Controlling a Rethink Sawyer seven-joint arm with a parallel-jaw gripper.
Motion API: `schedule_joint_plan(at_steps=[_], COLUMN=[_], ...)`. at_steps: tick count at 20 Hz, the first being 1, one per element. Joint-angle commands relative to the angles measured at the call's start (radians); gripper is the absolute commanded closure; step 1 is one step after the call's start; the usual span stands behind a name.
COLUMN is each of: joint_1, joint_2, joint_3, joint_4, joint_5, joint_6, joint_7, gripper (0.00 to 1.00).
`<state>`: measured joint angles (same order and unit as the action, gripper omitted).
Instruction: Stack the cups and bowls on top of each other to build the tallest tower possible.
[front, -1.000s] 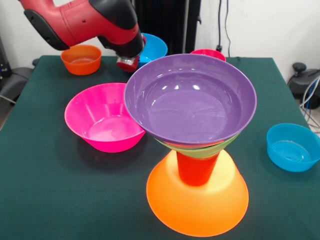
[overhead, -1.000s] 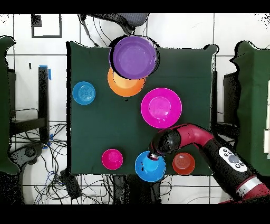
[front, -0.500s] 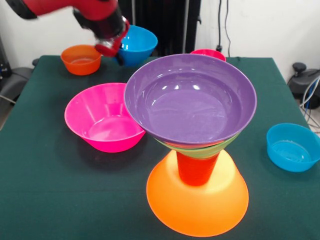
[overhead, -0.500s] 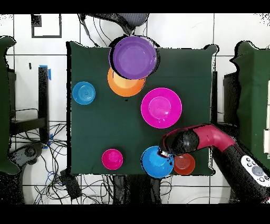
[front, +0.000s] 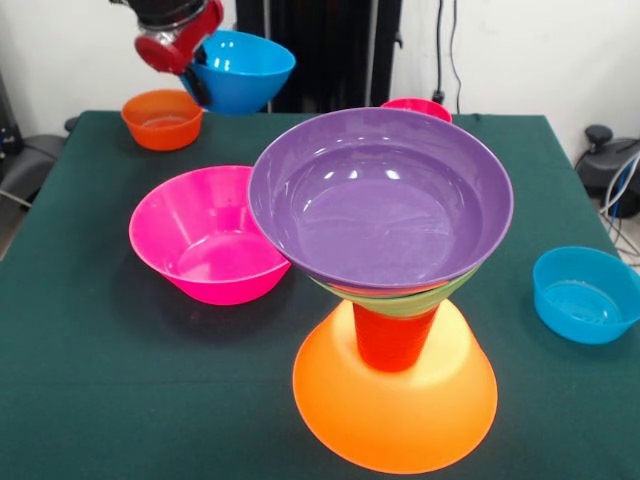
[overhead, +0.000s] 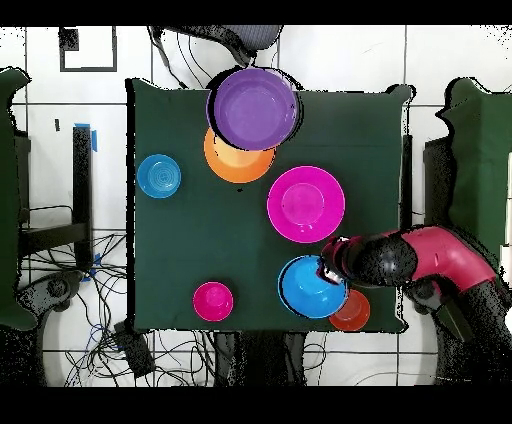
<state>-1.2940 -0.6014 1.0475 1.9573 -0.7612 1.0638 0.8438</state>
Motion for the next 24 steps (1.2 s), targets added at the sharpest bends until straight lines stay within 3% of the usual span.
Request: schedule_joint_plan(at_steps=[1, 5, 8, 13, 19, 24], joint_1=[0.029, 0.015, 0.043, 0.063, 0.117, 0.167], joint_2=[-0.071, -0.09, -0.112, -0.134, -0.183, -0.205], joint_3=[0.059, 0.054, 0.017, -0.018, -0.061, -0.101], joint_4=[0.003, -0.011, -0.034, -0.042, -0.092, -0.121], joint_5=[0.026, 0.122, 0.176, 0.265, 0.358, 0.388], joint_6=[-0.089, -0.169, -0.228, -0.288, -0.281, -0.289], joint_7=[-0.047, 0.127, 0.231, 0.28, 0.317, 0.348], gripper=[1.0, 1.0, 1.0, 1.0, 1.0, 1.0])
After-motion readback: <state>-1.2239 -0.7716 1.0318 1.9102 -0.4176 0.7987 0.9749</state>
